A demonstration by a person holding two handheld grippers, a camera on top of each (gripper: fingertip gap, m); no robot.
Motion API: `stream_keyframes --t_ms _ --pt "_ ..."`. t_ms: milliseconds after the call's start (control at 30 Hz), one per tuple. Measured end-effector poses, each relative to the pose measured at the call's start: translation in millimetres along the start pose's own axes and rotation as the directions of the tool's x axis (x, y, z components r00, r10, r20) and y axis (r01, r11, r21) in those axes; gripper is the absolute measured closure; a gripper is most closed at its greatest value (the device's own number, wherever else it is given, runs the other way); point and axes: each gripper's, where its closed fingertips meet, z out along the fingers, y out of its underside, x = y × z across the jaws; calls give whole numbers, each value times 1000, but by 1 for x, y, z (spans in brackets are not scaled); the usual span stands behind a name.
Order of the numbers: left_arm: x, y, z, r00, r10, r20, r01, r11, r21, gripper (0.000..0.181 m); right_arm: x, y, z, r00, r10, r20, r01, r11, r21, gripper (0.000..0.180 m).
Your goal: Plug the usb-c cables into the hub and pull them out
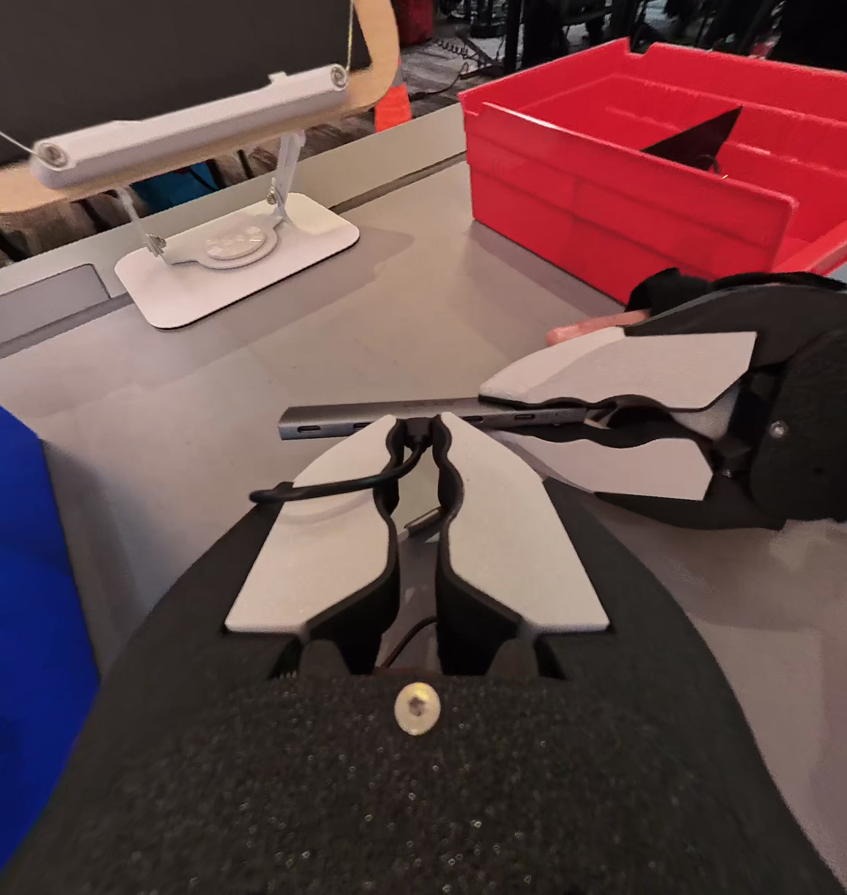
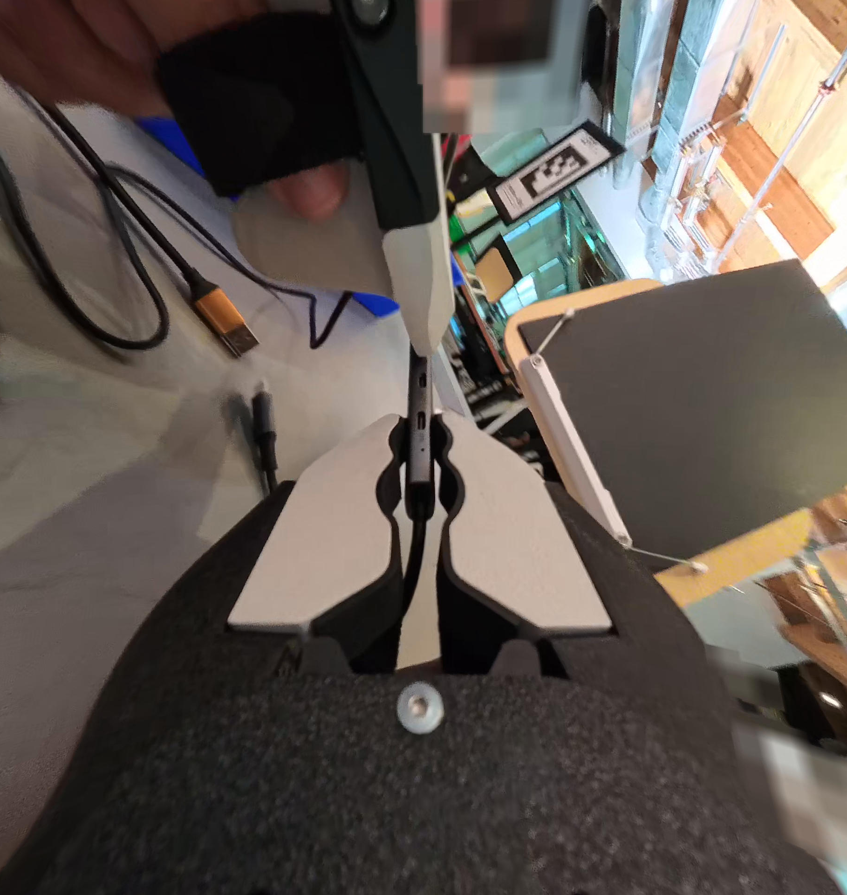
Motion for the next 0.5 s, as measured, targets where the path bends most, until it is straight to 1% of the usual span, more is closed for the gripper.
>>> stream_keyframes --t_ms 67,200,267,367,433,500 --pt "2 -1 -2 997 -43 -63 44 999 4 171 0 -8 -4 997 64 40 -66 995 77 170" --pt "-16 -3 -14 992 -90 -94 91 996 8 171 -3 -23 -13 982 146 122 -168 967 190 160" --pt "-28 -4 -22 985 -134 -105 137 990 19 171 -3 -29 -17 975 167 143 -197 953 228 160" --pt "-45 -7 -33 981 -171 -87 175 984 43 171 5 -31 -21 969 212 126 -239 933 267 169" --pt "-53 -10 -40 982 -179 -63 183 981 58 171 17 -30 -23 957 271 103 -289 913 286 170" --pt "-60 -11 -47 983 -177 -55 181 982 62 171 29 -19 -20 942 328 63 -333 907 259 170"
